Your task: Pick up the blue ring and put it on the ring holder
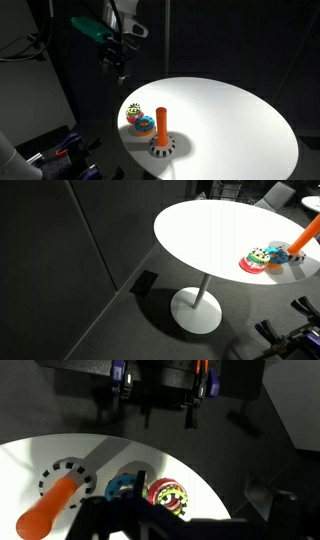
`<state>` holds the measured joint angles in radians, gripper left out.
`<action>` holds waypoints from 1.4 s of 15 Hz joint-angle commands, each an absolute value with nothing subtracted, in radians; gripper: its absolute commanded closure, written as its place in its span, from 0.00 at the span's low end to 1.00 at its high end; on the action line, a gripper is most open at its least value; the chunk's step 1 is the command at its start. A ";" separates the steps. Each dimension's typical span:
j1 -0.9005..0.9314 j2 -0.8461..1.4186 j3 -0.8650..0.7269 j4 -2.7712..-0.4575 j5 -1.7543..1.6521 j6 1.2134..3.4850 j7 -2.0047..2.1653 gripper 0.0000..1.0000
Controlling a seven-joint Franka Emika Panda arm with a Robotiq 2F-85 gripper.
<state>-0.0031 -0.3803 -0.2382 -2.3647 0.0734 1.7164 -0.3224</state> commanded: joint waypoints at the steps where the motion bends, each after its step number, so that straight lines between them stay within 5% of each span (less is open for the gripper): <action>1: -0.031 -0.377 -0.214 -2.363 0.081 1.714 -0.331 0.00; 11: -0.027 -0.343 -0.201 -2.350 0.083 1.750 -0.319 0.00; 21: -0.041 -0.258 -0.119 -2.401 0.013 2.025 -0.185 0.00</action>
<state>-0.0144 -0.2592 -0.1458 -2.3741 0.0526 1.9590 -0.2455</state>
